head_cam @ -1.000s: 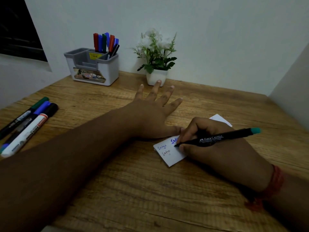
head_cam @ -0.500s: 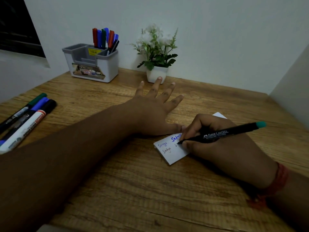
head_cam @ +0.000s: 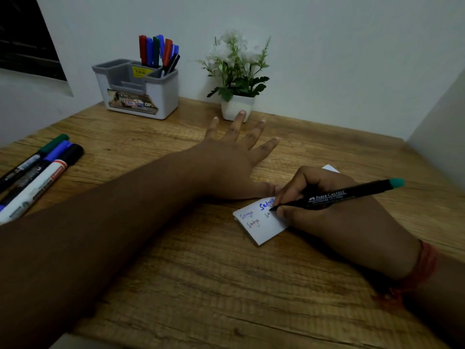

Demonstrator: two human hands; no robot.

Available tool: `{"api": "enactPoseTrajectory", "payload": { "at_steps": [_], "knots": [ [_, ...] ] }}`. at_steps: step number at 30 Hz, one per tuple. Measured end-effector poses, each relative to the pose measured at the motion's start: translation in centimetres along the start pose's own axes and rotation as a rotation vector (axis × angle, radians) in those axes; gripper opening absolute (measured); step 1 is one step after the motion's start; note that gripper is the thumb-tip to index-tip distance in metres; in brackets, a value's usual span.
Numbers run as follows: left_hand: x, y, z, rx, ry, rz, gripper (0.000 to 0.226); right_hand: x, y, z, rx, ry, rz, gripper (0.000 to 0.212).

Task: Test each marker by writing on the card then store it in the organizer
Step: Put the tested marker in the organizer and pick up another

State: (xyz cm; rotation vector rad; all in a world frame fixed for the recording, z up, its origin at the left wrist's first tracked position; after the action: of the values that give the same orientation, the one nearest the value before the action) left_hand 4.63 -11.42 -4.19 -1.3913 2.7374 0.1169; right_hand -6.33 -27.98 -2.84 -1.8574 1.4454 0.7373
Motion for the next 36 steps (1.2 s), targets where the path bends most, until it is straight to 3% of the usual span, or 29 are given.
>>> {"api": "enactPoseTrajectory", "payload": {
  "at_steps": [36],
  "knots": [
    [-0.23, -0.31, 0.17, 0.014, -0.015, 0.012, 0.103, -0.21, -0.09, -0.16, 0.005, -0.025, 0.039, 0.013]
  ]
}}
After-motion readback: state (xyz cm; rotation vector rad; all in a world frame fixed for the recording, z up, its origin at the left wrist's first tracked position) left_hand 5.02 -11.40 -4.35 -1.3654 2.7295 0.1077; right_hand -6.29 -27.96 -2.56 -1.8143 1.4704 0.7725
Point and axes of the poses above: each hand's wrist, its own y-axis away from the middle knuckle, its own z-axis out of the palm, x = y × z, the point moved 2 cm from there along -y, towards the middle knuckle
